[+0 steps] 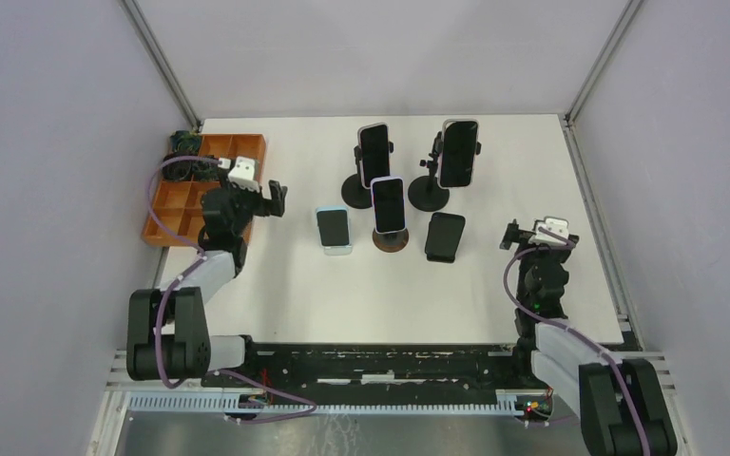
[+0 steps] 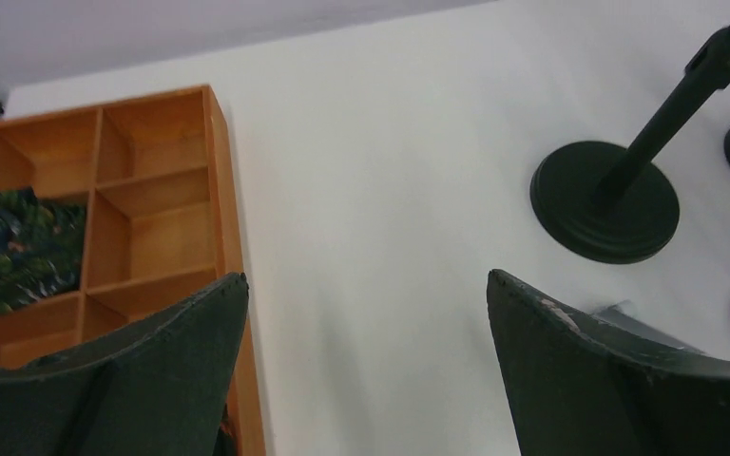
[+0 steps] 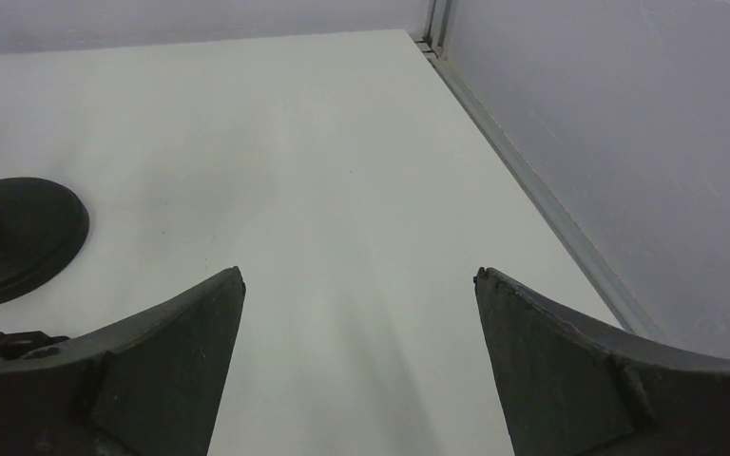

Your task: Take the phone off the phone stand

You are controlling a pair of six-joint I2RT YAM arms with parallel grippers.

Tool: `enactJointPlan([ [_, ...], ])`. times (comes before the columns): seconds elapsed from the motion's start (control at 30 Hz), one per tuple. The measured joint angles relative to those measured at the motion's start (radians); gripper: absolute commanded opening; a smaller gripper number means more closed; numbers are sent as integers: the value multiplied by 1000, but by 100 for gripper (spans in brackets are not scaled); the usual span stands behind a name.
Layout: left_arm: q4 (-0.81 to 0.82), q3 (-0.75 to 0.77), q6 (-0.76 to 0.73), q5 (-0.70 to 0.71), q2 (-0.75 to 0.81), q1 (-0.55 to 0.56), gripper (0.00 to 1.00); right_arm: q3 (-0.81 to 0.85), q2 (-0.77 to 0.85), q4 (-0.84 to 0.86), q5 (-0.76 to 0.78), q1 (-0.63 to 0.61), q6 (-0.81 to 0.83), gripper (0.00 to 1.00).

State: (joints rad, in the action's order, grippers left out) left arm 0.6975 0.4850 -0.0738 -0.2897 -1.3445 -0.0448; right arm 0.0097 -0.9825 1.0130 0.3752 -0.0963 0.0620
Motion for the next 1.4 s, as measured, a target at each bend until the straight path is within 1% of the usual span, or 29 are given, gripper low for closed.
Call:
enactJointPlan([
  [0.1,-177,105,-41,-32,58,0,100,4,106,-138,9,0,-75,98],
  [0.17,-329,184,-83,-60,68,-1,100,32,150,-272,12,0,-119,98],
  [0.27,-564,297,-132,-116,68,-11,100,129,188,-477,1,0,-188,98],
  [0.43,-908,494,-174,-249,68,-29,100,311,274,-740,-13,0,-348,98],
  [0.5,-1044,581,-207,-316,68,-31,100,365,306,-798,-58,0,-362,98],
  [0.57,-1142,627,-250,-377,74,-31,100,385,338,-829,-129,0,-361,98],
  [0.63,-1217,625,-293,-431,89,-31,100,386,365,-863,-214,0,-360,98],
  [0.7,-1290,590,-340,-485,105,-31,100,386,380,-896,-292,0,-360,98],
  [0.83,-1384,481,-408,-586,98,-30,100,385,402,-962,-394,-9,-357,98],
  [0.93,-1406,451,-427,-635,63,-25,100,385,424,-993,-443,-25,-353,98],
  [1.03,-1394,447,-438,-664,6,-12,100,386,427,-1017,-465,-59,-353,98],
  [1.23,-1329,447,-443,-688,-135,25,100,393,394,-1055,-461,-162,-353,98],
  [1.3,-1313,453,-443,-689,-184,42,100,415,365,-1071,-446,-215,-349,98],
  [1.4,-1294,482,-443,-690,-258,68,97,465,321,-1101,-415,-293,-339,98],
])
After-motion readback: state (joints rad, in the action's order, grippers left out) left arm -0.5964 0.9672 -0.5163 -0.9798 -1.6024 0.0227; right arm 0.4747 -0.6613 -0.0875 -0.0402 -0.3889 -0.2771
